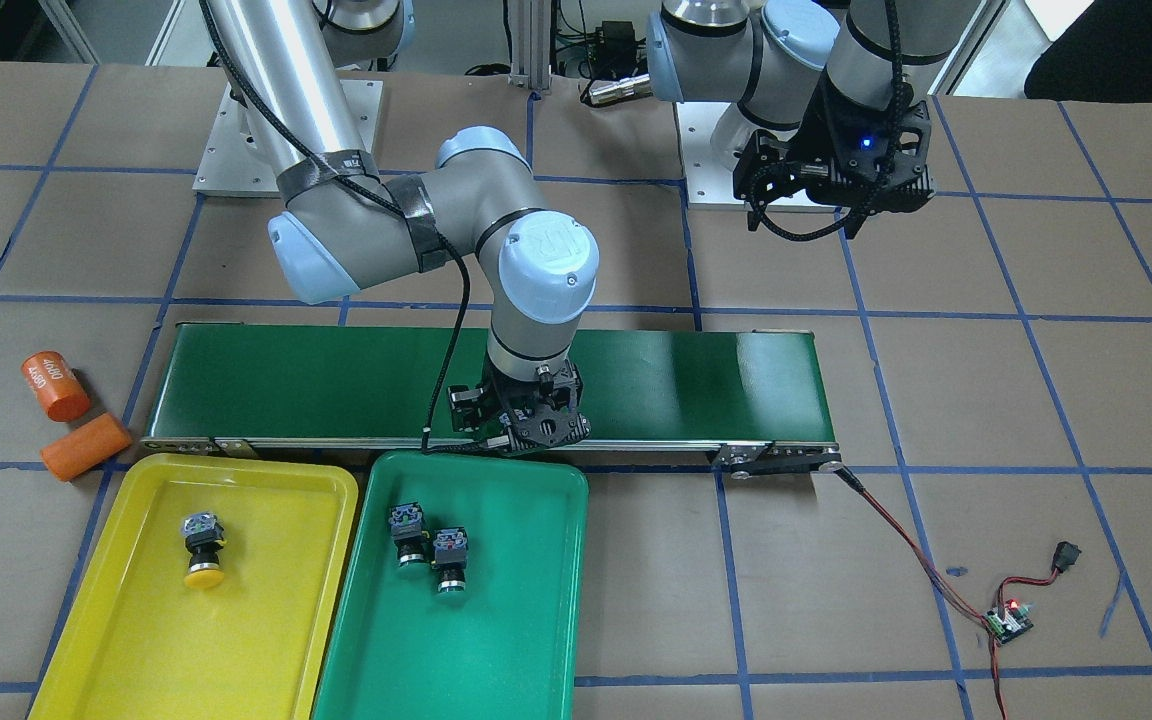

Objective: Sort buttons by color to trays
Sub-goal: 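Move the right gripper to the belt and grasp the yellow-capped button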

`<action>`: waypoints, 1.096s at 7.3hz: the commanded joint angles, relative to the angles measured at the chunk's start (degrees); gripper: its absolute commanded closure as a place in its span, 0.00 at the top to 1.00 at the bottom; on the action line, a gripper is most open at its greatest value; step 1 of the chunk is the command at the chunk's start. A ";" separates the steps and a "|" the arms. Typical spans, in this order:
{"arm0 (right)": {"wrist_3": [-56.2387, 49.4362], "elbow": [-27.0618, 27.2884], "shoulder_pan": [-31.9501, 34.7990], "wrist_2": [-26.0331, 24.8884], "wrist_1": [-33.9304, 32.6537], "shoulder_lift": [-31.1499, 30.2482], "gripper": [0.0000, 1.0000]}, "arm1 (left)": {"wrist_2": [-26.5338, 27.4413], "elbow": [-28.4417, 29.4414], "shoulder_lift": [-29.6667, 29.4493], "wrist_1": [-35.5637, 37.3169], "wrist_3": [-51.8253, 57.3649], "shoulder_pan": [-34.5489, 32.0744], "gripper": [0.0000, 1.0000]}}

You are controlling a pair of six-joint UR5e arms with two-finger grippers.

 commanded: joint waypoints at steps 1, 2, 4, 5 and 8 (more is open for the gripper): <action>-0.06 0.04 -0.05 -0.03 3.42 -1.55 0.28 | 0.00 0.00 0.00 0.03 0.00 0.00 1.00; -0.05 -0.05 -0.14 0.15 5.36 -3.39 0.14 | 0.00 0.00 0.00 -0.05 0.00 0.00 1.00; -0.05 -0.23 -0.49 0.24 7.22 -5.68 0.00 | 0.00 0.00 0.00 -0.06 0.00 0.00 1.00; -0.32 -0.49 -1.53 0.15 7.66 -6.65 0.00 | 0.00 0.00 0.00 -0.06 0.00 0.00 1.00; -12.74 -0.58 -10.12 -0.64 9.24 -9.99 0.00 | 0.00 0.00 0.09 -0.06 0.00 0.00 1.00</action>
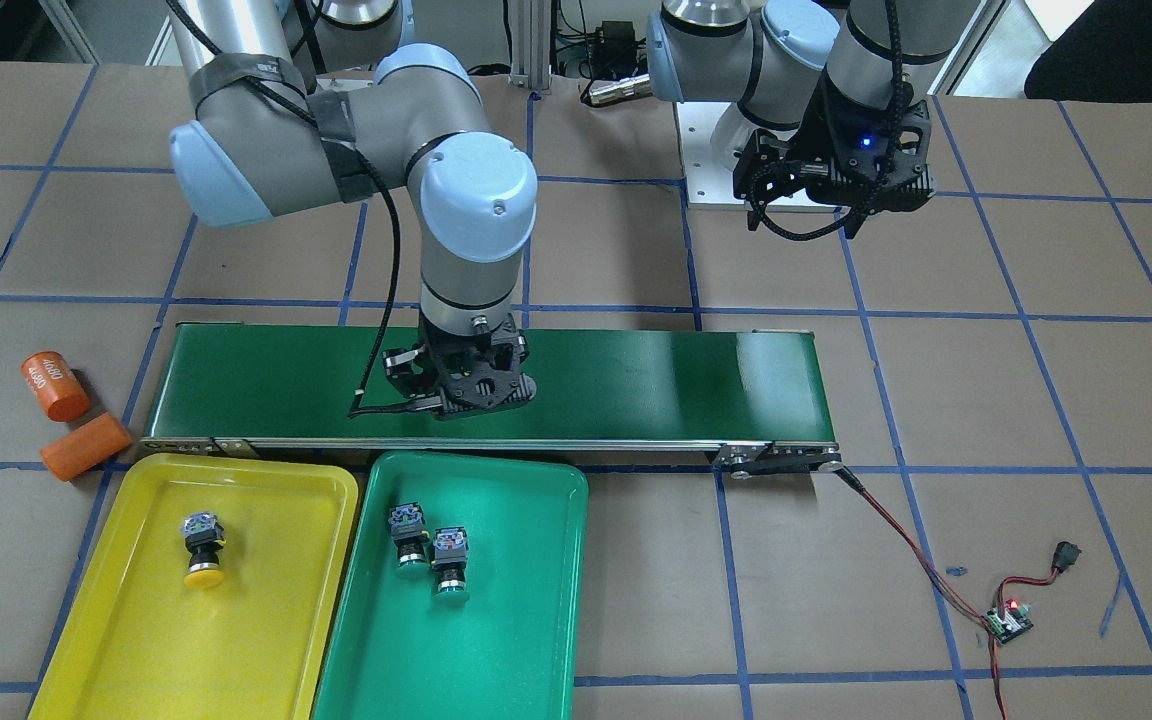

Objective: Sort buttons by color to trays
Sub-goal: 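Carry the yellow-capped button into the yellow tray and release it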

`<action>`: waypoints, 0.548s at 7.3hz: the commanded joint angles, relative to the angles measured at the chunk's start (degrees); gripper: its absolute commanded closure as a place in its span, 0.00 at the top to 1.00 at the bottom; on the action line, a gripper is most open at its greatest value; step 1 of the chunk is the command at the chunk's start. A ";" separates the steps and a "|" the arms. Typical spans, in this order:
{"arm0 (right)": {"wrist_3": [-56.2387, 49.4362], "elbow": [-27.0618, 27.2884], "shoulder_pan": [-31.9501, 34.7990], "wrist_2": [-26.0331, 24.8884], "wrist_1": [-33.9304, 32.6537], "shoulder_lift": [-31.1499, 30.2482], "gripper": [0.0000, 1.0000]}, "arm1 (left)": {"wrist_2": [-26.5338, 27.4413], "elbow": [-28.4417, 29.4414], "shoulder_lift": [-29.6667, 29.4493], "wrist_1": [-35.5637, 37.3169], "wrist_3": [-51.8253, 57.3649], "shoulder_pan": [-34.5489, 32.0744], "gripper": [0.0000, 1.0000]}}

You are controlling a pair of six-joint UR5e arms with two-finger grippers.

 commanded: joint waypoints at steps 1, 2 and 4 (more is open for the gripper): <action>-11.39 0.03 -8.06 -0.17 0.42 -1.19 0.00 | 0.09 -0.06 0.02 -0.02 0.00 0.00 1.00; -15.62 0.03 -11.49 -0.09 -0.02 -0.58 0.00 | 0.09 -0.06 0.02 -0.02 0.00 0.00 1.00; -23.37 -0.06 -17.82 0.26 -2.38 1.08 0.00 | 0.09 -0.06 0.02 -0.02 0.00 0.00 1.00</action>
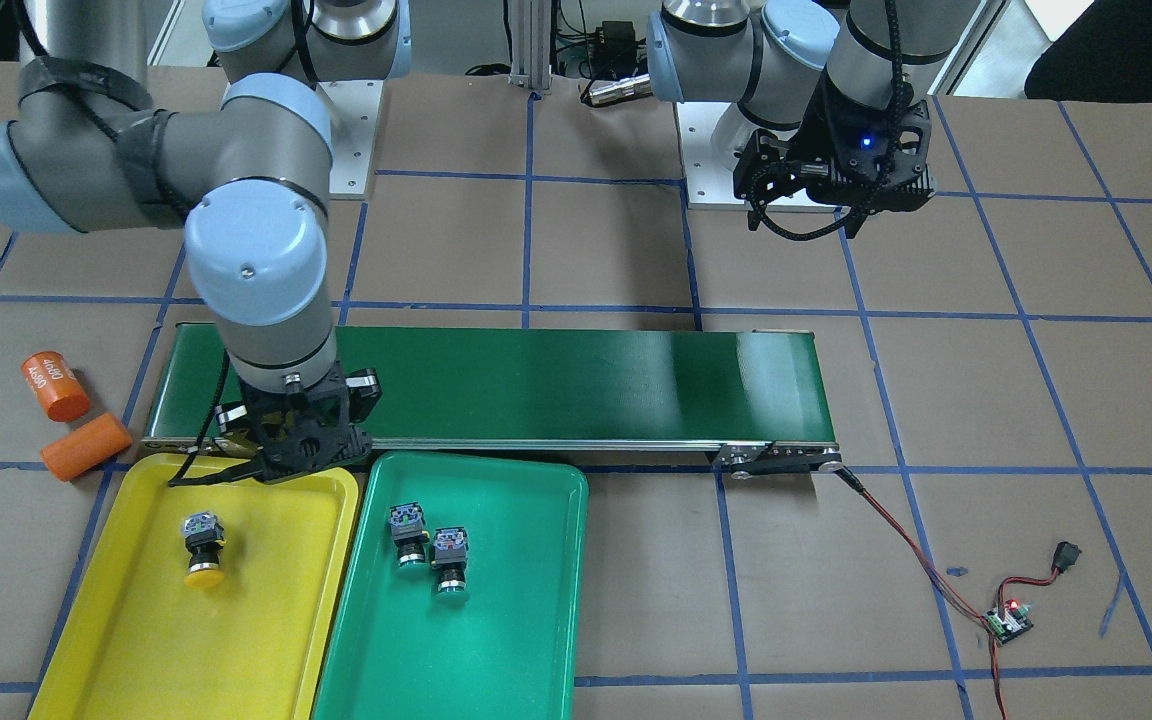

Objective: Sort buttons by color to trays
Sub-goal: 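Carry the yellow-capped button into the yellow tray and release it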

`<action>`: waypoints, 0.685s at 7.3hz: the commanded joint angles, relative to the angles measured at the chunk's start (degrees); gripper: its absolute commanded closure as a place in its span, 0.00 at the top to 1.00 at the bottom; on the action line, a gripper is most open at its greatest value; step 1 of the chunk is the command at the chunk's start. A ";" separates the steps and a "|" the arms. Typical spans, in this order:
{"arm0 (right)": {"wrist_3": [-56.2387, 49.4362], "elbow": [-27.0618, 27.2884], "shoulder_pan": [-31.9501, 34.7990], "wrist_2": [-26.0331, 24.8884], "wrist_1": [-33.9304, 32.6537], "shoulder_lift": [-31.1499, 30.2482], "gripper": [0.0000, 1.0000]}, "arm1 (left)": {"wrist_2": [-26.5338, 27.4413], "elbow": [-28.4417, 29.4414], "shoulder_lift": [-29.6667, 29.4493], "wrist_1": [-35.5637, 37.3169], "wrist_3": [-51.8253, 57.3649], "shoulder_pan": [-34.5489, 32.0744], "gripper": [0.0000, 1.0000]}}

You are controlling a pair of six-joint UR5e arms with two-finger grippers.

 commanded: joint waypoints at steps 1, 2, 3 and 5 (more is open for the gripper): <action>-7.15 -0.09 -5.57 -0.01 -3.59 2.95 0.00 | 0.00 0.00 0.00 0.00 0.00 0.00 1.00; -9.53 -0.09 -6.97 -0.01 -6.13 4.79 0.00 | 0.09 0.00 0.00 0.00 0.00 0.00 1.00; -9.73 -0.09 -8.03 0.16 -8.33 6.12 0.00 | 0.00 0.09 0.00 0.00 0.00 0.00 1.00; -8.86 -0.18 -8.31 1.13 -10.11 8.06 0.15 | 0.00 0.09 0.00 0.00 0.00 0.00 1.00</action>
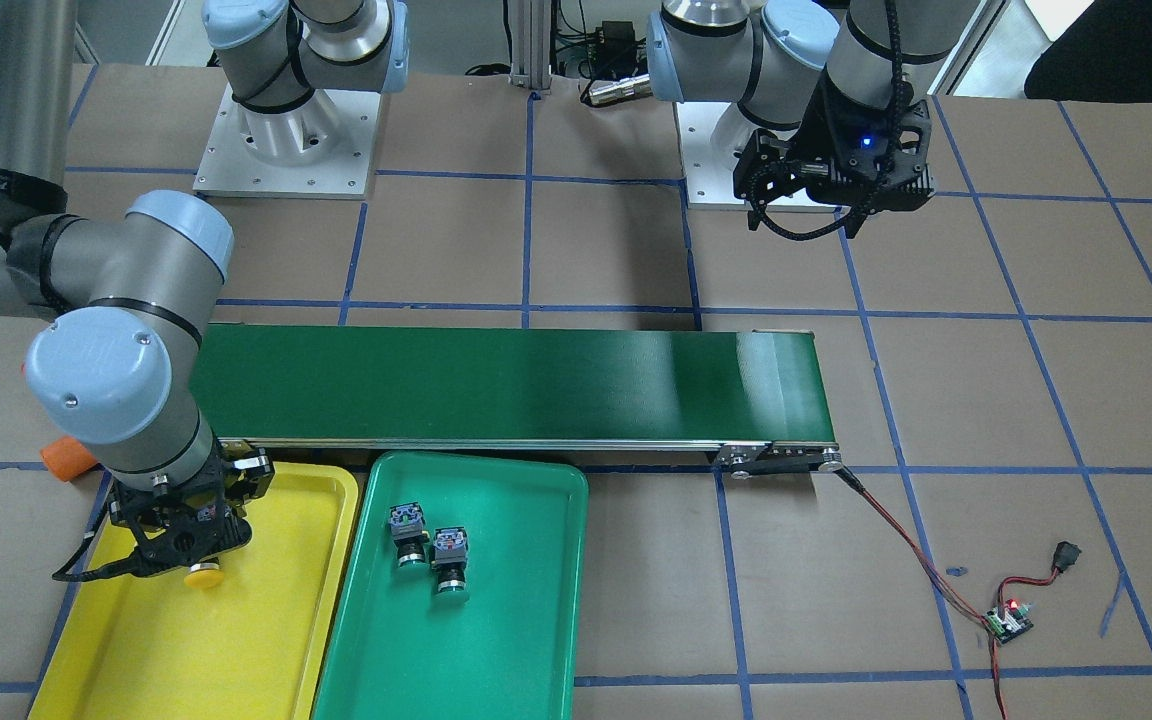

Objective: Sort buttons by color to trays
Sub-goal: 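Carry the yellow-capped button into the yellow tray and release it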

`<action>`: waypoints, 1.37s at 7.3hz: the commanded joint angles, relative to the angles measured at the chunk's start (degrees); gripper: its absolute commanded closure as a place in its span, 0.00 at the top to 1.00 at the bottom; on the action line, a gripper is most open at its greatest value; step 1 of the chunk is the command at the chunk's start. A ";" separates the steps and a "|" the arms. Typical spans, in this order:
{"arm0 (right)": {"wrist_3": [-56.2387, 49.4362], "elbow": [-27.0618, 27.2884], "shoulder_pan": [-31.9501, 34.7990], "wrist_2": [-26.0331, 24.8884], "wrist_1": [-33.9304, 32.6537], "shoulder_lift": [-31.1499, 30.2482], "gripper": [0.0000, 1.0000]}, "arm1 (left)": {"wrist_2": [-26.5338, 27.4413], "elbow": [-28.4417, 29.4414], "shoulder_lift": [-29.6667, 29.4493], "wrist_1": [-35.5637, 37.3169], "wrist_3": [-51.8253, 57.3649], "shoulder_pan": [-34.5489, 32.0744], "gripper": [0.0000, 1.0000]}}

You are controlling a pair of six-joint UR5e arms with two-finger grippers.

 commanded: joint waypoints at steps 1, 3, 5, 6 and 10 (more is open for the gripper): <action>0.98 -0.32 -0.33 5.97 -1.86 2.04 0.18 | 0.08 -0.04 0.00 0.00 0.00 0.00 1.00; 3.44 -0.68 -0.06 9.01 -1.87 2.31 0.72 | 0.08 0.05 0.00 0.00 0.00 0.00 1.00; 3.44 -1.03 -0.06 8.84 -1.78 1.97 1.00 | 0.17 -0.04 0.00 0.00 0.00 0.00 1.00; 3.44 -1.12 -0.06 8.49 -1.61 1.62 1.00 | 0.86 0.05 0.00 0.00 0.00 0.00 1.00; 3.53 -0.94 -0.06 5.96 8.55 -6.27 1.00 | 1.23 0.66 -0.26 0.00 -0.26 -0.35 1.00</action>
